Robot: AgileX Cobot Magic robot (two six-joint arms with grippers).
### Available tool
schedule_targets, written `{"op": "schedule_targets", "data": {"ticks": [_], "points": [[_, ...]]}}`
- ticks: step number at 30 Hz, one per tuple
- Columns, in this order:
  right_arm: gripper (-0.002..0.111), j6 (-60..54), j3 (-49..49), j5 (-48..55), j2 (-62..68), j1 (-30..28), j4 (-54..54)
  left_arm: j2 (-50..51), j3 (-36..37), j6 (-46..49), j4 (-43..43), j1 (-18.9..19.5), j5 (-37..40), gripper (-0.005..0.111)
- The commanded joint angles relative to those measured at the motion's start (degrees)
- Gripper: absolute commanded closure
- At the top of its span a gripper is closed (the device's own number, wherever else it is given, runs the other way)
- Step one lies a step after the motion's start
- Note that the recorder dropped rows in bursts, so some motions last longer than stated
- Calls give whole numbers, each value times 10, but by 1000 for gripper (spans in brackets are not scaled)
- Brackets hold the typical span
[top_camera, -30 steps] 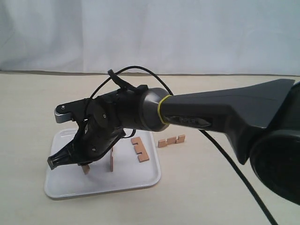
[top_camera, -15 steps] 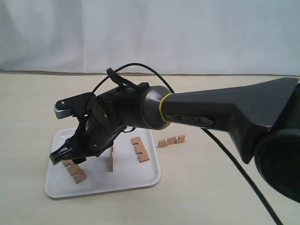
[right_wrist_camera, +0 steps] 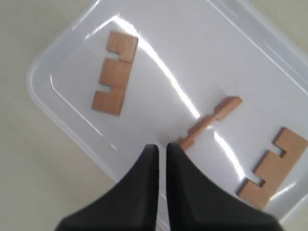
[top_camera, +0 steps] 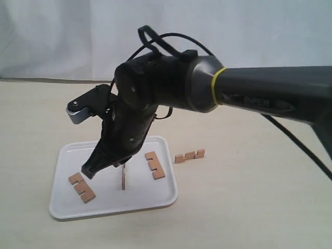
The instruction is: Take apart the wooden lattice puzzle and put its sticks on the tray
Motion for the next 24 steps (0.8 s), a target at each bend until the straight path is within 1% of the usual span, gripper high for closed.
{"op": "schedule_targets", "data": {"ticks": [1, 11, 15, 17, 19, 21, 24], "points": [[104, -61, 8, 61, -24, -42, 30, -1, 1, -1, -1, 1, -3, 107], [104, -135, 73, 59, -87, -157, 26, -1, 1, -1, -1, 1, -3, 107], [104, -163, 94, 36, -98, -211, 26, -1, 1, -1, -1, 1, -3, 107], [104, -167, 106, 18, -95, -228, 43, -1, 1, -1, -1, 1, -3, 107], [103, -199, 117, 3, -88, -235, 51, -1, 1, -1, -1, 1, -3, 107], [98, -237, 127, -15, -77, -237, 50, -1, 1, -1, -1, 1, -3, 107], [84, -286, 128, -40, -64, -235, 50, -1, 1, -1, -1, 1, -3, 107]]}}
